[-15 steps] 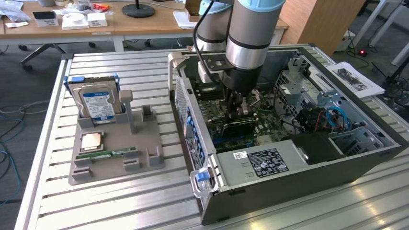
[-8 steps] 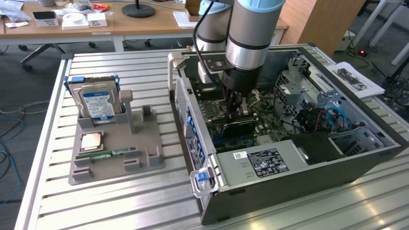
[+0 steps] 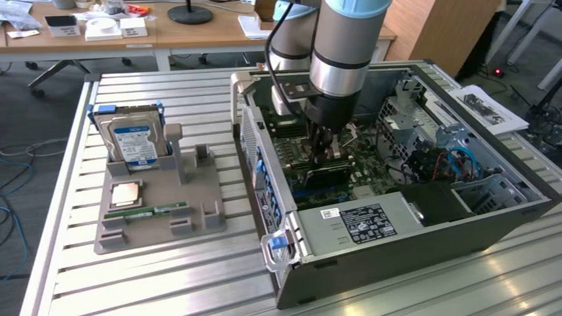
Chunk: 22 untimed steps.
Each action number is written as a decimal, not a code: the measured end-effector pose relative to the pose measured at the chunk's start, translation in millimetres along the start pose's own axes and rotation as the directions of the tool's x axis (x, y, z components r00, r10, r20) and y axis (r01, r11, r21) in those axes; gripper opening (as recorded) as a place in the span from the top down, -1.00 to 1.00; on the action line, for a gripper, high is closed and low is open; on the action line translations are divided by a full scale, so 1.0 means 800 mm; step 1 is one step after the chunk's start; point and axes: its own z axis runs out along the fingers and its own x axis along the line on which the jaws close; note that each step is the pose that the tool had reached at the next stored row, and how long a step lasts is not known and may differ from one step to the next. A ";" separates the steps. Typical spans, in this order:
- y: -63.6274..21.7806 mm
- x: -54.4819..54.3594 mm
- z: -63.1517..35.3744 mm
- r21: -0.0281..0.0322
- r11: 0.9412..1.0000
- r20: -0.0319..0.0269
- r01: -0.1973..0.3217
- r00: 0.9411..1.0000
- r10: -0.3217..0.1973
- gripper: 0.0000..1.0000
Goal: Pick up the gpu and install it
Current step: 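Press down on the gpu until it lock into place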
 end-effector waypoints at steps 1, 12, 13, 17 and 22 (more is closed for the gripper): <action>0.000 0.000 0.000 0.000 1.000 0.000 0.000 1.000 0.000 0.79; 0.000 0.000 0.001 0.000 1.000 0.000 0.000 1.000 0.000 0.79; 0.000 0.000 0.001 0.000 1.000 0.000 0.000 1.000 0.000 0.79; 0.001 0.000 0.001 0.000 1.000 0.001 0.000 1.000 0.000 0.79; 0.001 0.000 0.001 0.000 1.000 0.001 0.000 1.000 0.000 0.79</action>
